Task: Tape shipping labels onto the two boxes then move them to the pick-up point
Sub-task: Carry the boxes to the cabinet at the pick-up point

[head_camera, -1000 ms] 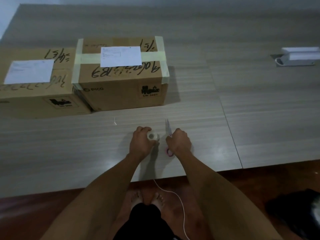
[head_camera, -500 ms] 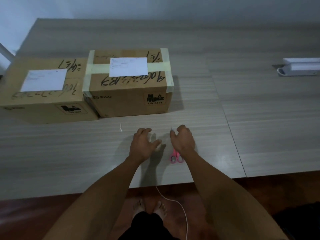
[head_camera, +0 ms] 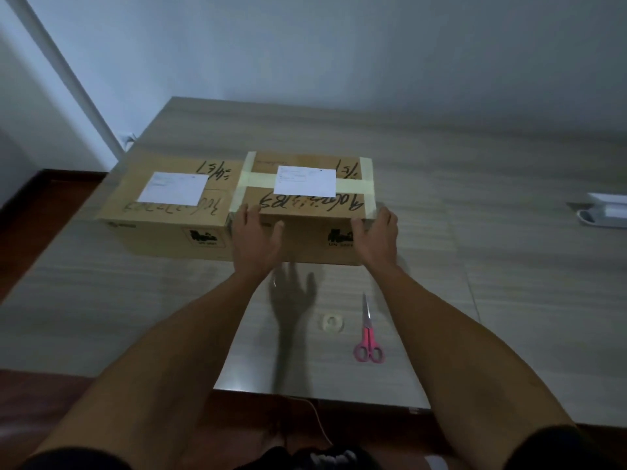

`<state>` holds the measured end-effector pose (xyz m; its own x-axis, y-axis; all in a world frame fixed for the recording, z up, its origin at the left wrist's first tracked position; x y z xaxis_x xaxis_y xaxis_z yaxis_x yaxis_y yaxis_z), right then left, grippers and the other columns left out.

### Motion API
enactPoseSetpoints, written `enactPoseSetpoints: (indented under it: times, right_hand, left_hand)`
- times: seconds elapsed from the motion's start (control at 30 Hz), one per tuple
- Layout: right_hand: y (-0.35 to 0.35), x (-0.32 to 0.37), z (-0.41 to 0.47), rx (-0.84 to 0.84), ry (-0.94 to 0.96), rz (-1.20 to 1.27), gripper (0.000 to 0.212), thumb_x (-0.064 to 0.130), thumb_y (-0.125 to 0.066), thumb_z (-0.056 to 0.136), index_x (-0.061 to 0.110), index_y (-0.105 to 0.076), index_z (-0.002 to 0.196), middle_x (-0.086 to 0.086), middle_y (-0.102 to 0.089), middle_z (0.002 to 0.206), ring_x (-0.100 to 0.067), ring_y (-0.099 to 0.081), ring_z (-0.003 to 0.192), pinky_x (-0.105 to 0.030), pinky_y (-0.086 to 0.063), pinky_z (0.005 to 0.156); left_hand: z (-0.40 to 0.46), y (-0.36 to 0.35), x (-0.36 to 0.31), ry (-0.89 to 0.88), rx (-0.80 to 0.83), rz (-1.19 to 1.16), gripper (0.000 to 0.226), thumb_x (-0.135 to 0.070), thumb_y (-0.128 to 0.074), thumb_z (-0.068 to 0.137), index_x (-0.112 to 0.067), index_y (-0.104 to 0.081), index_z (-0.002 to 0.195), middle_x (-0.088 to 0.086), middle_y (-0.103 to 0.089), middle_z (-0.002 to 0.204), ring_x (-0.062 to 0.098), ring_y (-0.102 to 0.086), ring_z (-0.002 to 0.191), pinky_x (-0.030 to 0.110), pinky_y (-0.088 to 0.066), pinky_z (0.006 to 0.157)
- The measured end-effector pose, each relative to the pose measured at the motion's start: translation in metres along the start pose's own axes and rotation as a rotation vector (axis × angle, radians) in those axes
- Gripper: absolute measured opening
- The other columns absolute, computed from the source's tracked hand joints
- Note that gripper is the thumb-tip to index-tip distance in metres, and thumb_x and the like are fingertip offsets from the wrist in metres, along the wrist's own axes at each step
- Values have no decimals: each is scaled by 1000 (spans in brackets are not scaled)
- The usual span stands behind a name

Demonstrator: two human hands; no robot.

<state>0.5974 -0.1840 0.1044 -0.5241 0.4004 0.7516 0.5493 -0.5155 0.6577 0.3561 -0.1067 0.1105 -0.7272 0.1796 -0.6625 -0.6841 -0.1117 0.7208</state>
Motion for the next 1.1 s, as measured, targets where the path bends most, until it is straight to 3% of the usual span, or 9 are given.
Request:
enactPoseSetpoints:
  times: [0.1,0.3,0.4,0.47,0.57,0.73,0.9,1.1]
  right_hand:
    - [-3,10,14,-7,0,-31,68,45,-56,98,1,-38,146,-19,-42,147,-39,-44,132,-49,-45,103]
    - [-7,16,29,23,-74,-35,81,49,-55,101,4,-21,159,-14,-28,163,-35,-33,146,-47,-33,114]
    - [-12,11,37,34,-120,2,73,49,-57,100,6,-31,152,-15,-39,154,-36,-42,137,-45,-39,107]
    - [-17,6,44,21,-152,53,66,54,-59,96,11,-41,144,-13,-50,141,-36,-53,124,-45,-47,100]
    - [-23,2,48,27,-187,153,58,50,-60,97,13,-49,140,-4,-59,119,-25,-58,104,-35,-48,85]
    - [-22,7,46,-28,-195,232,38,37,-61,101,11,-58,129,-2,-61,105,-21,-58,94,-21,-40,60]
    - [-10,16,44,-73,-173,259,34,39,-59,102,12,-59,124,-2,-62,101,-16,-58,84,-21,-39,57]
    - [27,46,47,-204,-144,247,35,40,-58,102,10,-62,120,-4,-63,104,-21,-59,90,-19,-38,56]
  left_hand:
    - [23,10,10,77,-5,-6,66,-44,-64,95,-10,-45,149,16,-33,162,35,-29,150,51,-30,120]
    - [60,6,29,182,90,-79,84,-49,-61,97,-5,-26,158,16,-19,168,35,-16,155,53,-25,121]
    - [76,-1,39,213,115,-143,81,-52,-61,94,-2,-34,151,20,-38,157,39,-36,145,54,-39,114]
    - [82,-4,40,226,94,-189,66,-45,-63,95,-3,-43,142,18,-53,140,37,-52,130,44,-48,99]
    - [86,-7,39,266,88,-195,56,-41,-61,99,-3,-49,138,17,-58,131,35,-56,122,37,-44,87]
    - [89,-7,36,275,43,-197,46,-34,-54,104,1,-53,134,20,-61,127,38,-58,120,39,-46,87]
    - [88,0,23,240,31,-247,41,-29,-54,106,1,-53,133,20,-62,125,35,-60,117,31,-42,82]
    - [99,24,-5,133,0,-338,37,-31,-55,104,-3,-57,127,12,-63,116,27,-61,107,30,-45,78]
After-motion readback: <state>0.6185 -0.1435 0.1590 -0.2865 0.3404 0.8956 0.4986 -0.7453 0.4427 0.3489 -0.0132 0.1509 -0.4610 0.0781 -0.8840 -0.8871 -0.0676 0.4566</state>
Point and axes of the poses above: each hand's wrist, its own z-axis towards the middle knuckle, its own y-axis out of the back of the hand, x = y × z, the point moved 3 cm from there along z, towards the middle knuckle
